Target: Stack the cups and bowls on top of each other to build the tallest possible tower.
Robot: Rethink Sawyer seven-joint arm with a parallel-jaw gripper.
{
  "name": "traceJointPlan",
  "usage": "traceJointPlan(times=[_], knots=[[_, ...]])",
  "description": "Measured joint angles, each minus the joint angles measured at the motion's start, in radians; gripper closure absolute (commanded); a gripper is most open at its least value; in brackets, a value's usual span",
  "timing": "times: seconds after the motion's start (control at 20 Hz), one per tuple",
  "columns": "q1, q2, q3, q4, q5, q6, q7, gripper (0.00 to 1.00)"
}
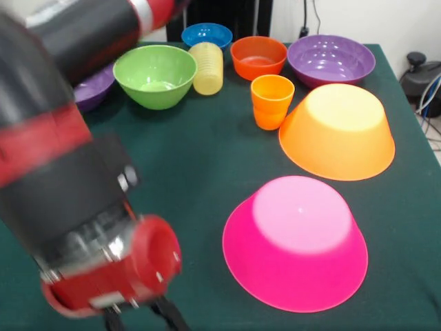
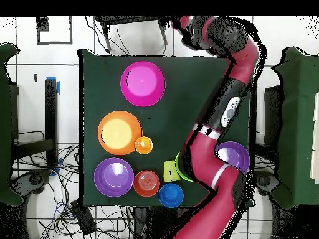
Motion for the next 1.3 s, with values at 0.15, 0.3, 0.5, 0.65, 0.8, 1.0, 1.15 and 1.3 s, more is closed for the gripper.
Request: traceJointPlan(times=[0.15,0.3,0.5,0.65,0.8,1.0,1.15,1.3], knots=[[-0.028,-0.092,-0.064,0.081,0.056,0.004,0.148,0.0],[-0.035,-0.139,-0.094,0.107,0.093,0.012,0.2,0.0],[-0.037,-0.235,-0.164,0.152,0.185,0.051,0.255,0.0],[-0.036,-0.28,-0.203,0.174,0.23,0.073,0.263,0.0],[-0.034,-0.338,-0.263,0.205,0.279,0.081,0.263,0.0],[-0.036,-0.374,-0.317,0.237,0.309,0.072,0.263,0.0],[-0.043,-0.404,-0.385,0.283,0.334,0.034,0.27,0.0],[-0.053,-0.418,-0.437,0.326,0.348,-0.016,0.284,0.0]])
